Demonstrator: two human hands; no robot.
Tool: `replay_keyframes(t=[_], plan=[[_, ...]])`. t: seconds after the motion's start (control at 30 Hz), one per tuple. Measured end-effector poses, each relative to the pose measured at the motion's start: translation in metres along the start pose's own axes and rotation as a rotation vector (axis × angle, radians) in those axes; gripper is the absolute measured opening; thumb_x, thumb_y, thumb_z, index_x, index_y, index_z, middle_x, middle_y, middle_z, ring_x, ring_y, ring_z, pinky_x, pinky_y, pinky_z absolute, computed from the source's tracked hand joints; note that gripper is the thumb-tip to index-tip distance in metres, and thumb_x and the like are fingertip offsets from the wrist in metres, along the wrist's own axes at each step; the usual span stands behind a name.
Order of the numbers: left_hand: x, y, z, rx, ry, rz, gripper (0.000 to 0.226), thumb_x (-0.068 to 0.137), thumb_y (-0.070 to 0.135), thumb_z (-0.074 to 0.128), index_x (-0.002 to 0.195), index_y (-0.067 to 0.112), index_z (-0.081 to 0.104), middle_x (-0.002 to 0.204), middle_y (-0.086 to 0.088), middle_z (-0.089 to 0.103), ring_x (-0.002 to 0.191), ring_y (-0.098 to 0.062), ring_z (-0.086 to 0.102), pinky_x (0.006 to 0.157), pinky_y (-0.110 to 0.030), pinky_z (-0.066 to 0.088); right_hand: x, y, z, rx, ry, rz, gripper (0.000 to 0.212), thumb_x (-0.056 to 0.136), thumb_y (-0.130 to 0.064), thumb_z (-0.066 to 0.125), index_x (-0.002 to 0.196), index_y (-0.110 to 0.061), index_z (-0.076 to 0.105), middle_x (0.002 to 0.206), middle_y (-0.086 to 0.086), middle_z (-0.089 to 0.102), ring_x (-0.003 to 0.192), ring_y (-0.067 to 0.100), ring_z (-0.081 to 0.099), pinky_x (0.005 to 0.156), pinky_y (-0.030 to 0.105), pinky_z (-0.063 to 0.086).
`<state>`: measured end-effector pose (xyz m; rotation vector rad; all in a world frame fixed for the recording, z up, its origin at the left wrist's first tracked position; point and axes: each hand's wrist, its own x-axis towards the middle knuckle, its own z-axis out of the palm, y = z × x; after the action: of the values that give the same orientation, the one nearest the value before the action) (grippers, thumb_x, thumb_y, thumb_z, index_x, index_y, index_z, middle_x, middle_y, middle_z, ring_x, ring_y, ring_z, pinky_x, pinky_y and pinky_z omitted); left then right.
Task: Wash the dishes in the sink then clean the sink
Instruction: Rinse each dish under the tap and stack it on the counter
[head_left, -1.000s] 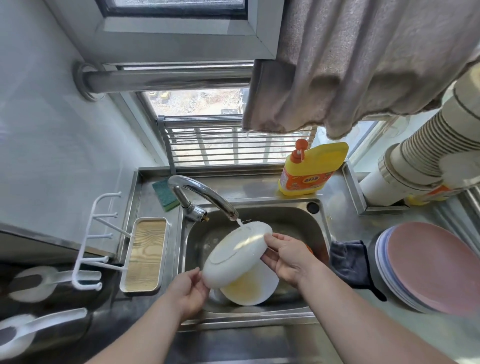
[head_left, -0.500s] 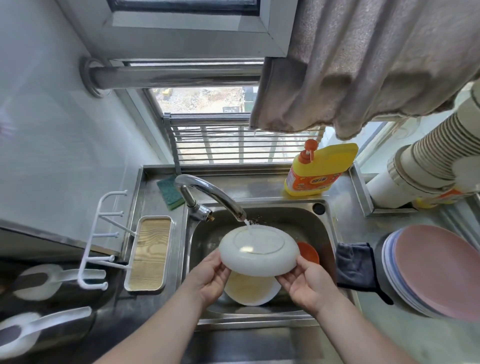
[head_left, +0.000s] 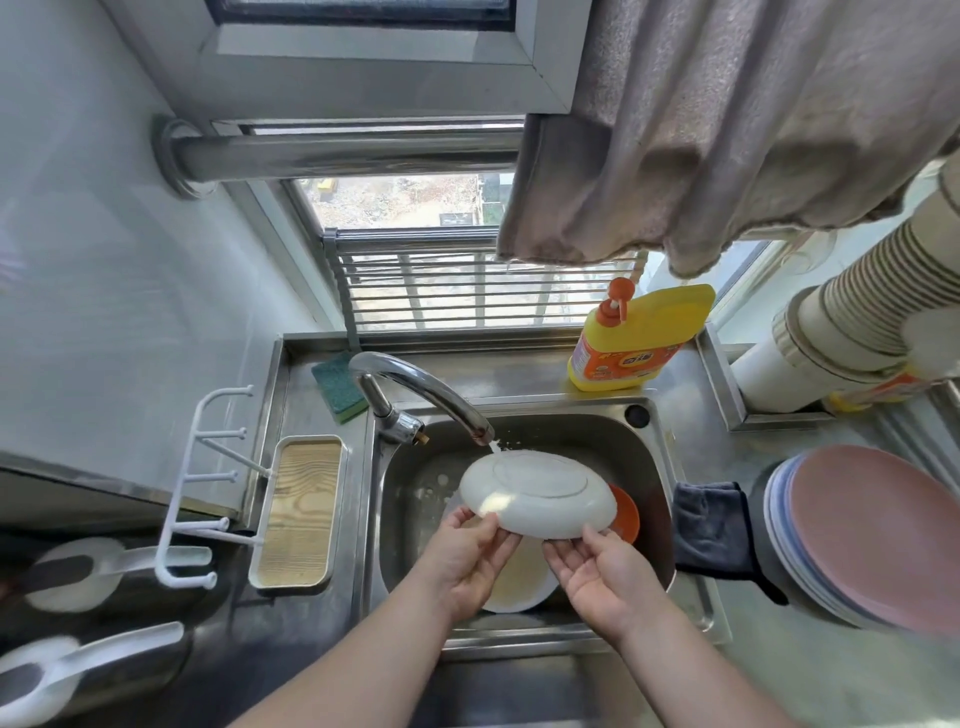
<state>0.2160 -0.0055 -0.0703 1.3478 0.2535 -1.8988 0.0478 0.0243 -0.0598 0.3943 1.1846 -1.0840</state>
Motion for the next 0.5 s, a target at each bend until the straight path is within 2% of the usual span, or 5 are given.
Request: replay_keyframes(t=[0.13, 0.2, 0.27, 0.37, 0.5], plan=[[-0.003, 0.021, -0.012, -0.016, -0.083, -0.063, 0.031, 0.107, 0.014, 0.056, 0.134, -0.001, 0.060, 0.120, -0.026, 0.073, 0.100, -0.037, 0.077, 0.072, -0.046, 0.066, 0.005, -0.021, -0.010, -0.037, 0.041, 0.012, 0.026, 0.111, -0.011, 0.042, 0.131, -0.003, 0.057, 0.124, 0.023, 0.067, 0.112, 0.036, 0.065, 0.086, 0.050, 0.057], [0.002, 0.032, -0.022, -0.059, -0.080, -0.079, 0.042, 0.112, 0.029, 0.047, 0.135, -0.004, 0.060, 0.116, -0.023, 0.075, 0.098, -0.037, 0.077, 0.072, -0.047, 0.067, 0.008, -0.034, -0.020, -0.077, 0.057, 0.048, 0.030, 0.109, -0.010, 0.045, 0.134, 0.001, 0.057, 0.126, 0.023, 0.068, 0.115, 0.037, 0.065, 0.076, 0.050, 0.064], [0.006, 0.042, -0.031, -0.061, -0.063, -0.094, 0.049, 0.113, 0.036, 0.042, 0.137, -0.003, 0.059, 0.112, -0.021, 0.076, 0.093, -0.034, 0.077, 0.072, -0.044, 0.067, 0.009, -0.044, -0.028, -0.126, 0.044, 0.083, 0.033, 0.108, -0.009, 0.047, 0.137, 0.003, 0.058, 0.129, 0.023, 0.069, 0.120, 0.038, 0.065, 0.075, 0.050, 0.065], [0.005, 0.050, -0.040, -0.004, -0.077, -0.150, 0.046, 0.108, 0.033, 0.052, 0.138, -0.001, 0.060, 0.103, -0.016, 0.076, 0.081, -0.028, 0.078, 0.069, -0.037, 0.066, 0.008, -0.051, -0.032, -0.184, 0.023, 0.109, 0.035, 0.110, -0.016, 0.044, 0.134, 0.004, 0.059, 0.127, 0.023, 0.070, 0.114, 0.040, 0.069, 0.077, 0.052, 0.065], [-0.002, 0.049, -0.040, 0.071, -0.123, -0.154, 0.049, 0.091, 0.017, 0.072, 0.136, -0.001, 0.064, 0.109, -0.016, 0.075, 0.080, -0.025, 0.078, 0.068, -0.034, 0.065, 0.016, -0.045, -0.031, -0.088, 0.058, 0.092, 0.044, 0.112, -0.029, 0.041, 0.141, 0.001, 0.054, 0.125, 0.023, 0.071, 0.110, 0.040, 0.072, 0.093, 0.053, 0.058]])
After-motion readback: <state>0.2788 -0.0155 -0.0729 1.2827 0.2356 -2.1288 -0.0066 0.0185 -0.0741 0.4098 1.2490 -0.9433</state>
